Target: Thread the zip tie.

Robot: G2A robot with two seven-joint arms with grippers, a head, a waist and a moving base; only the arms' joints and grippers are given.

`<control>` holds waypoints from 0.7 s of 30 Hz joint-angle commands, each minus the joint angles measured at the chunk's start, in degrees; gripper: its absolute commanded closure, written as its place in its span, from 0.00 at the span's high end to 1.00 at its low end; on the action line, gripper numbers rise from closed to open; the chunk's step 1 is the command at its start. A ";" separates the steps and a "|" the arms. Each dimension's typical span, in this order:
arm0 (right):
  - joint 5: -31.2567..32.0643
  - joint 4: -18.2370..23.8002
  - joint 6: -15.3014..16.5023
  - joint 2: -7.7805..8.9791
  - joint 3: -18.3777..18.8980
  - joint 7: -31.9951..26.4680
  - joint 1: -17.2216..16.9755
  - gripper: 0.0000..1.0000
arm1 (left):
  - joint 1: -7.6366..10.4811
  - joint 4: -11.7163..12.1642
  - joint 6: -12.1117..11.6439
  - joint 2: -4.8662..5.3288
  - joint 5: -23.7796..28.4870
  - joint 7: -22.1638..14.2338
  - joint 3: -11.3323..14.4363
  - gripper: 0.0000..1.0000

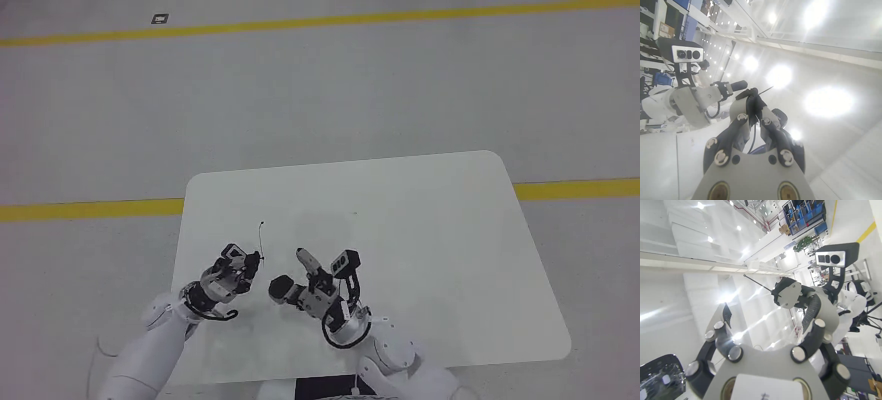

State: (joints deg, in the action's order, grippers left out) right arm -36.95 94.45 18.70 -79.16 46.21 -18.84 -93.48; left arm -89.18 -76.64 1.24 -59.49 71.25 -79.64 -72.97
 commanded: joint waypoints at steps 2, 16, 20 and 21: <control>-2.91 -1.01 0.16 -0.47 -0.89 0.20 0.56 0.47 | 0.00 0.00 0.00 0.00 0.00 0.00 0.00 0.00; -11.51 -3.66 0.79 -2.00 -2.62 -1.42 1.82 0.32 | 0.00 0.00 0.00 0.00 0.00 0.00 0.00 0.00; -11.77 -4.07 0.79 -2.35 -3.23 -1.61 2.11 0.29 | 0.00 0.00 0.00 0.00 0.00 0.00 0.00 0.00; -11.80 -4.17 0.79 -2.43 -3.35 -1.61 2.18 0.29 | 0.00 0.00 0.00 0.00 0.00 0.00 0.00 0.00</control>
State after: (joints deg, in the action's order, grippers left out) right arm -48.71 90.38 19.48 -81.52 42.97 -20.45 -91.37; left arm -89.18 -76.64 1.24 -59.49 71.25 -79.64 -72.97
